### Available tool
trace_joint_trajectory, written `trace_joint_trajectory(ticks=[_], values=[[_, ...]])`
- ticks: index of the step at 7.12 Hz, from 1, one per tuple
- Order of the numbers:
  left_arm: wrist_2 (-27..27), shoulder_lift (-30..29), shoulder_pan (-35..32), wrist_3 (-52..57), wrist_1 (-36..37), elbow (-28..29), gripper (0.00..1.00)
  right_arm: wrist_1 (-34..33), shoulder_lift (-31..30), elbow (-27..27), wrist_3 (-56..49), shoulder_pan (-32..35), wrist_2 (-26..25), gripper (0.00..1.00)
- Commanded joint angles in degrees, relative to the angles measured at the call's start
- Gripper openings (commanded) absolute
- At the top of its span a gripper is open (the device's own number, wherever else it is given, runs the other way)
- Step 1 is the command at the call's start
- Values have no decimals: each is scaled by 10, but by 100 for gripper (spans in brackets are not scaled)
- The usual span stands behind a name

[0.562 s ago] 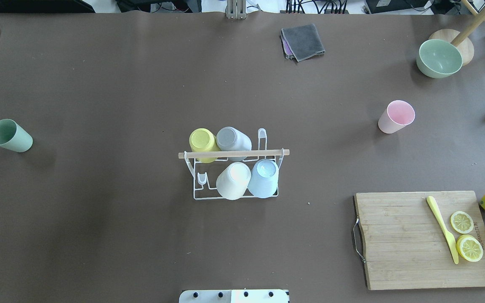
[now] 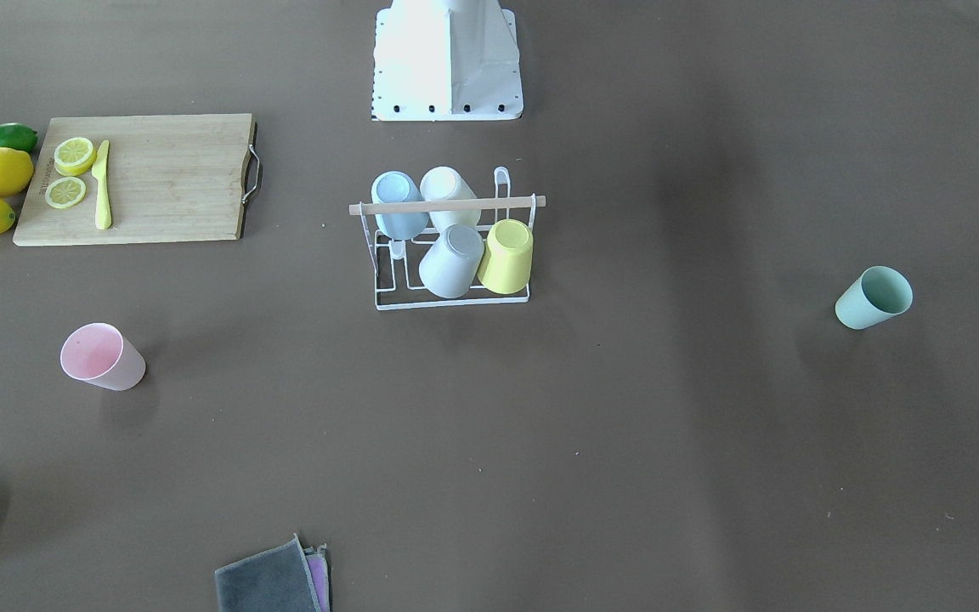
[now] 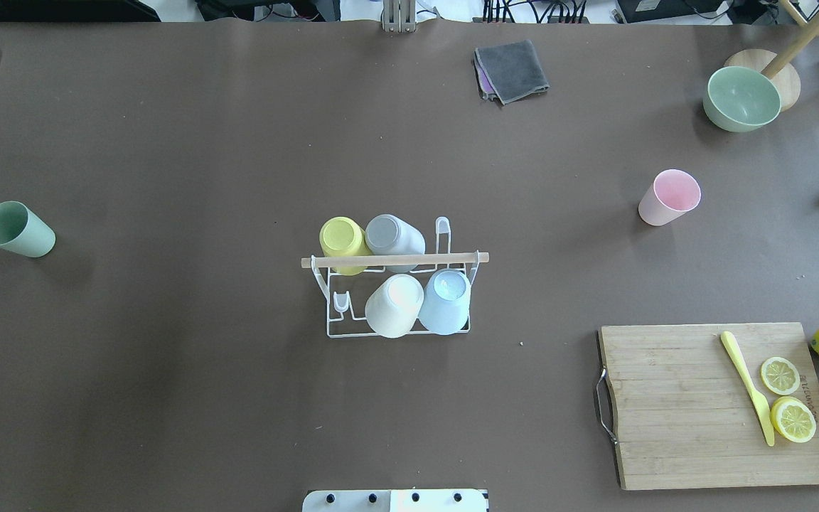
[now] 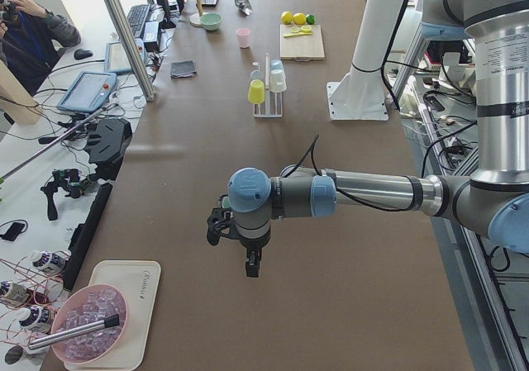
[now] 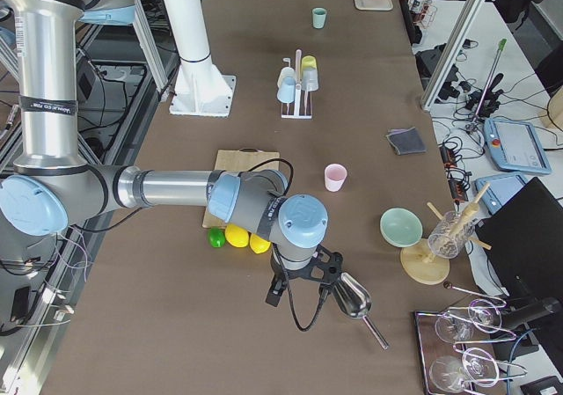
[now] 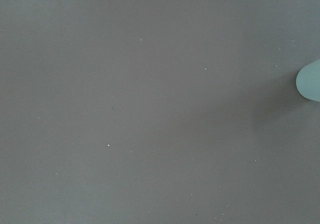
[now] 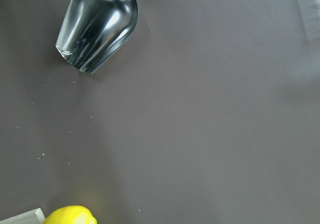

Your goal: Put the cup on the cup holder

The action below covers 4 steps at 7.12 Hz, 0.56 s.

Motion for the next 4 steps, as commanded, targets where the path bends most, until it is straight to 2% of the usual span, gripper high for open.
trace_joint_trajectory(ticks=[1,4], values=[[-1,-5,0,-6,0,3,98,0,0,0,0,0,3,100],[-1,-11,0,-47,1,10,98,0,0,-3,0,-2,3,100]])
